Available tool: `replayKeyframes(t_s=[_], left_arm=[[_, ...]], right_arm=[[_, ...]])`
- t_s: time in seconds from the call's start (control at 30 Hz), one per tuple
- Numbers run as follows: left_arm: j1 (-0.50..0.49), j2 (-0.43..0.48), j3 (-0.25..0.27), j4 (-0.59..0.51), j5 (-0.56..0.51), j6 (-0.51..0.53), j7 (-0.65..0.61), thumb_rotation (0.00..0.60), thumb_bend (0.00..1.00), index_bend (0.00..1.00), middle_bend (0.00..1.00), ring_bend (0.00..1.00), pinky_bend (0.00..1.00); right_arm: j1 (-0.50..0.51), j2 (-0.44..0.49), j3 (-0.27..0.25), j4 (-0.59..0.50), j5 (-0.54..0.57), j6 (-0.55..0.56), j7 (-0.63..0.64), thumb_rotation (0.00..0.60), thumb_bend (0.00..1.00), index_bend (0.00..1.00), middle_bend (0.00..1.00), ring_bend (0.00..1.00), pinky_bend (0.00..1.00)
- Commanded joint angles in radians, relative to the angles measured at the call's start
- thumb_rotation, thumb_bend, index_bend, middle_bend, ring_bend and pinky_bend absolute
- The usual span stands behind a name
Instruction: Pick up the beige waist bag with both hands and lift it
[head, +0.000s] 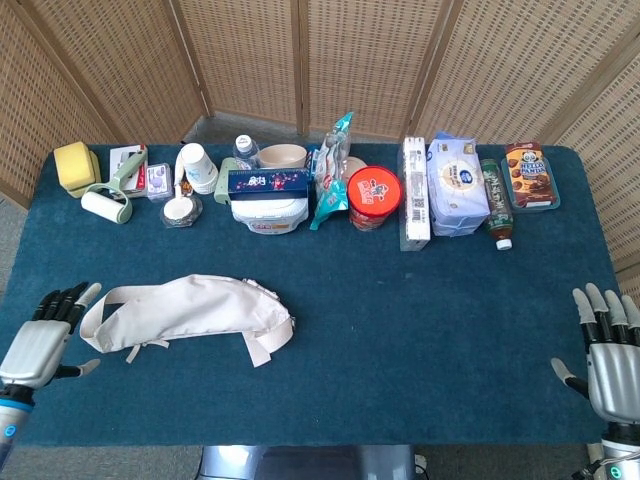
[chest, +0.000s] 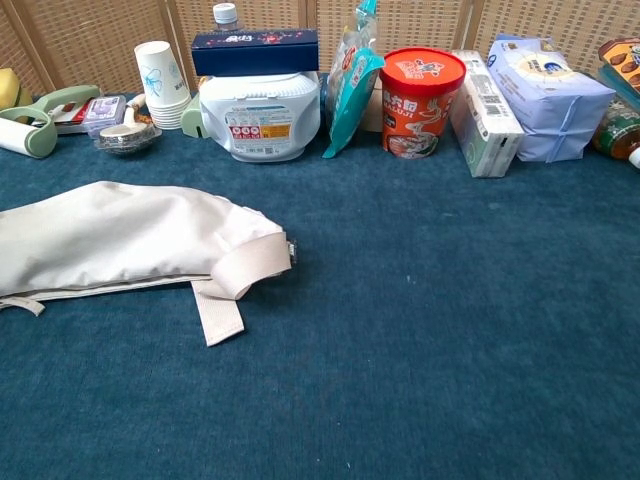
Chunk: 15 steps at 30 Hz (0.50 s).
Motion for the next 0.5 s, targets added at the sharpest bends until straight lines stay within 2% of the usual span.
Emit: replayKeyframes(t_s=[0.03,0.37,0.43,0.5], left_arm=[[-0.068,-0.040,-0.021,0.004,-0.086,-0.106,0.036,0.600,0.00,0.00,0.00,0.00,0.00],[-0.171,-0.114,-0.067,0.024,-0.239,-0.258,0.110,0.600,0.00,0.00,0.00,0.00,0.01],[-0.187,-0.129,-0.070,0.031,-0.262,-0.280,0.120,0.600,0.00,0.00,0.00,0.00,0.11],[-0.197,-0.141,-0.072,0.040,-0.283,-0.291,0.126,0.600,0.00,0.04,0.05,0.09,0.36]], right_arm=[[0.000,0.002,0.001,0.000,0.003,-0.003,0.005,0.600,0.00,0.00,0.00,0.00,0.00],[0.002,0.008,0.003,-0.002,0.011,-0.009,0.025,0.600,0.00,0.00,0.00,0.00,0.00],[0.002,0.010,0.003,-0.002,0.012,-0.011,0.033,0.600,0.00,0.00,0.00,0.00,0.00],[0.002,0.011,0.004,-0.002,0.014,-0.012,0.040,0.600,0.00,0.00,0.00,0.00,0.00]])
